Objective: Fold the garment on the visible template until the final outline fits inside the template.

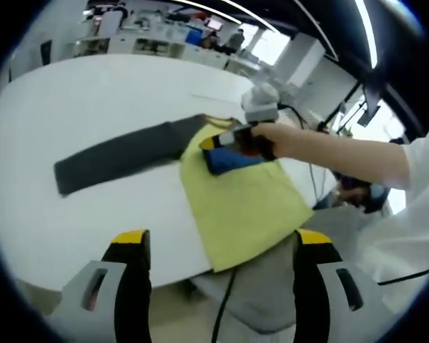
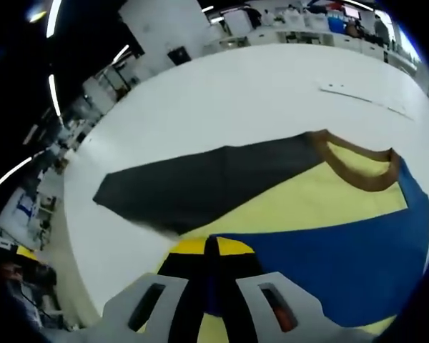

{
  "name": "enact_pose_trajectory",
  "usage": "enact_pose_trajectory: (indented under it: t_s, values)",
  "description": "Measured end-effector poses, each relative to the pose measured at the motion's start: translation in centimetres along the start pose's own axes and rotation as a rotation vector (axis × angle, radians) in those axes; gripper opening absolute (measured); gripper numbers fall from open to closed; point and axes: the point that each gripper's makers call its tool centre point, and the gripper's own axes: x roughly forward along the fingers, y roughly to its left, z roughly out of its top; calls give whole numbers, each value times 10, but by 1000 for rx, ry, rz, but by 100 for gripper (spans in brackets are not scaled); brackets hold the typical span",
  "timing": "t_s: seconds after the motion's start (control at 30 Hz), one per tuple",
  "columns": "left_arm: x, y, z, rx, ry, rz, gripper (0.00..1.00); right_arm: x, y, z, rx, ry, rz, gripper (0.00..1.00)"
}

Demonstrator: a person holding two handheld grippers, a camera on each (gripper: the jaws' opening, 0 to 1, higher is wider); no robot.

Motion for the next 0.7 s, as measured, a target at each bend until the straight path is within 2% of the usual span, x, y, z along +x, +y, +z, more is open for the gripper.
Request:
enact_pose_trajectory:
  t_s: [0.23,0.47,0.7]
  values:
    - [-1,0,0,-3,0,10,78,0,-2,-4,11,3,11,10]
    - [2,-9,3,16,9,5,79,-9,-1,-2,6,-13,48,14]
    - [-2,-18,12,43,-8,18,80,-30,13,7,-48,-48,136,35]
